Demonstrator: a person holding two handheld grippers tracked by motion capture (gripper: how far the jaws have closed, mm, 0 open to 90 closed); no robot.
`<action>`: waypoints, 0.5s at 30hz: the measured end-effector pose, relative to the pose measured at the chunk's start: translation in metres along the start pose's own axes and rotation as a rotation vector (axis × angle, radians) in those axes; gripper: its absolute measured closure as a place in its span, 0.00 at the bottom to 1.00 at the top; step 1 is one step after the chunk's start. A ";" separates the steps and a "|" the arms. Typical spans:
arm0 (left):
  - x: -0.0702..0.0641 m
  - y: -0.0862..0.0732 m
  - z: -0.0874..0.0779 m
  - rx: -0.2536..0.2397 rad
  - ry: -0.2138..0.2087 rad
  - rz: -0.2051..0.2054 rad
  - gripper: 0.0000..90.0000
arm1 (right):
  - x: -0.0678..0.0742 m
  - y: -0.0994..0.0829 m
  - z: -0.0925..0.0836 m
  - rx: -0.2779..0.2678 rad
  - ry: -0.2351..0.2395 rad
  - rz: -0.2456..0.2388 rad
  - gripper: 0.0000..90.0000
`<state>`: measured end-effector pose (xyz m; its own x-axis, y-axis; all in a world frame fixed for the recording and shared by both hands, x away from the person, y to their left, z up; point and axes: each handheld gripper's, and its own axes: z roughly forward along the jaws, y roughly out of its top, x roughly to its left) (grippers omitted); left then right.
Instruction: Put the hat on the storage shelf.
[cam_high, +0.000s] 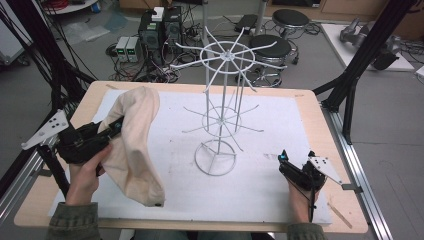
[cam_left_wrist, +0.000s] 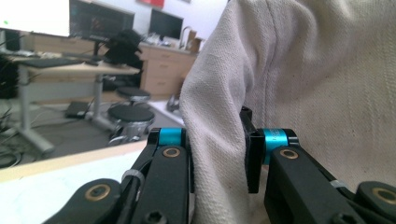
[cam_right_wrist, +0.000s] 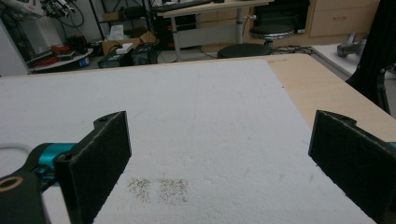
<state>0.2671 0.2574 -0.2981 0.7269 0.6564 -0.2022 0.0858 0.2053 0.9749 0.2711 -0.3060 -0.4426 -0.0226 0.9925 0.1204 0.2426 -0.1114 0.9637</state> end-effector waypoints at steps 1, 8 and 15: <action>0.000 0.002 -0.001 -0.011 -0.011 -0.006 0.87 | 0.000 0.000 0.000 -0.001 0.000 -0.001 0.05; -0.001 0.025 -0.001 -0.067 -0.095 -0.016 0.87 | 0.001 0.000 0.000 -0.002 0.003 -0.001 0.05; -0.008 0.046 0.002 -0.098 -0.142 -0.017 0.87 | 0.002 0.001 0.002 0.002 0.009 0.004 0.05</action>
<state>0.2666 0.2603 -0.2516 0.8154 0.5446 -0.1964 0.0370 0.2895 0.9565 0.2727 -0.3038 -0.4422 -0.0306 0.9915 0.1266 0.2444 -0.1154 0.9628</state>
